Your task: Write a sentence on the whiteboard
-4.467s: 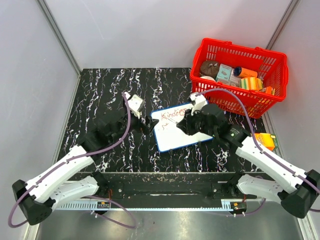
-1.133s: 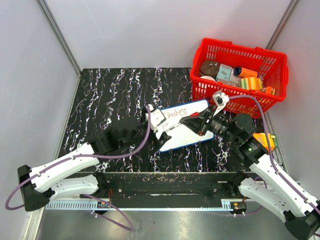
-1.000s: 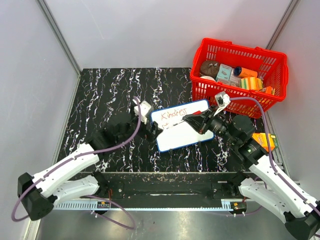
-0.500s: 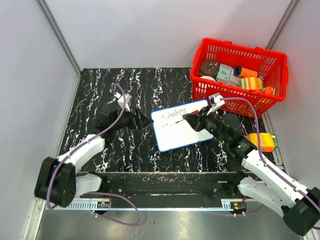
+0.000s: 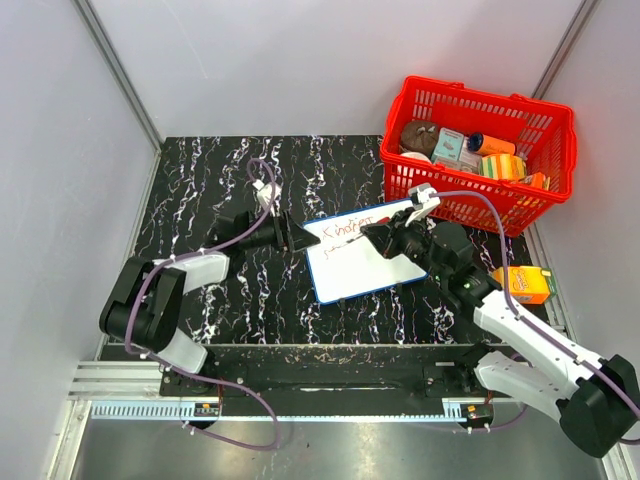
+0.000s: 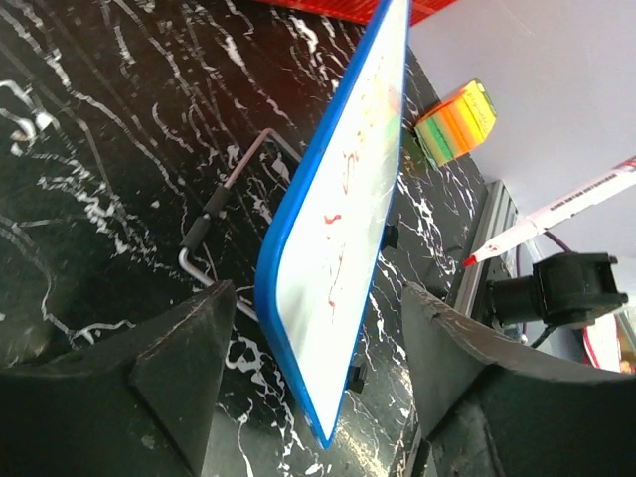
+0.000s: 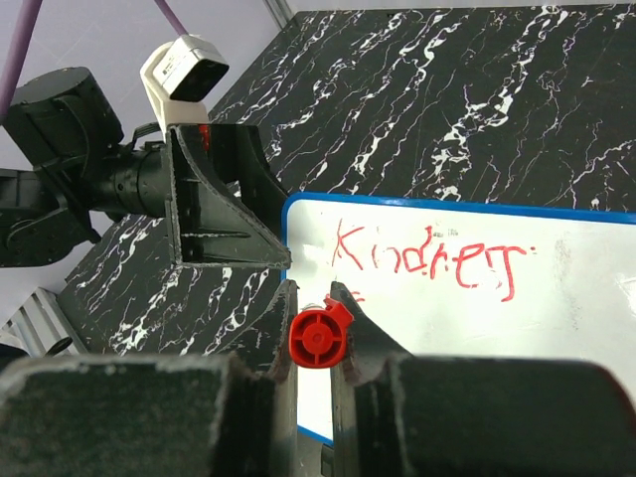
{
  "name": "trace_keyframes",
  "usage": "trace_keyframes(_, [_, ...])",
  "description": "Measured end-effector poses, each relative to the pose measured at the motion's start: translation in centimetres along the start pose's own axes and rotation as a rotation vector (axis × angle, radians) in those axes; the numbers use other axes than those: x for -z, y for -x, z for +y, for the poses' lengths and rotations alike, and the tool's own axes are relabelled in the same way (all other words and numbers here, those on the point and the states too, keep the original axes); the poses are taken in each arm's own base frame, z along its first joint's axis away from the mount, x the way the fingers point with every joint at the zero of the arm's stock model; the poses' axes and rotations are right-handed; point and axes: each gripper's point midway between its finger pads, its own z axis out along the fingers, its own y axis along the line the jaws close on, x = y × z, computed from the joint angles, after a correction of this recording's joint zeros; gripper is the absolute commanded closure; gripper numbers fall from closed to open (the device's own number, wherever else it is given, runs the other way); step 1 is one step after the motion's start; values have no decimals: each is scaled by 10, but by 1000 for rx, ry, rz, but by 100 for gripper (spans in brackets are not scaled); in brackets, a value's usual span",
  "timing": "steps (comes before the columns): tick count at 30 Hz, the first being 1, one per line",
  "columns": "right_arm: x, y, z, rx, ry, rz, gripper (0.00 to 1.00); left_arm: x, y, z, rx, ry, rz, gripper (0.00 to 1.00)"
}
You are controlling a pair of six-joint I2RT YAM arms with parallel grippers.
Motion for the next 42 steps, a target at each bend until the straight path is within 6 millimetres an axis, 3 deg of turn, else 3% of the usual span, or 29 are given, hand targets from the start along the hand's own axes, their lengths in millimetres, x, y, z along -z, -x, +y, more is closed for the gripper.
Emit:
trace_keyframes(4, [-3, 2, 1, 4, 10, -15, 100, -12, -4, -4, -17, -80, 23, 54])
trace_keyframes(5, [-3, 2, 1, 7, 14, -17, 100, -14, -6, -3, -16, -90, 32, 66])
trace_keyframes(7, [-6, 1, 1, 21, 18, -15, 100, -19, -10, 0, -18, -104, 50, 76])
trace_keyframes(8, [-7, -1, 0, 27, 17, -11, 100, -21, -12, 1, -16, -105, 56, 89])
trace_keyframes(10, [-9, -4, -2, 42, 13, -3, 100, -22, -14, 2, -9, -112, 70, 100])
trace_keyframes(14, [-10, -10, 0, 86, 9, -2, 100, -22, -10, -19, -30, -197, 94, 100])
trace_keyframes(21, [-9, -29, 28, 219, 8, -26, 100, -22, -11, -16, -32, -185, 111, 100])
trace_keyframes(29, [-1, -18, 1, 246, -139, -131, 100, -22, -9, -16, -38, -168, 130, 100])
trace_keyframes(38, [-2, -6, 3, 239, -138, -187, 100, -22, -9, -16, -40, -162, 140, 100])
trace_keyframes(42, [-6, -10, 3, 240, -133, -179, 100, -22, -9, -16, -42, -162, 141, 100])
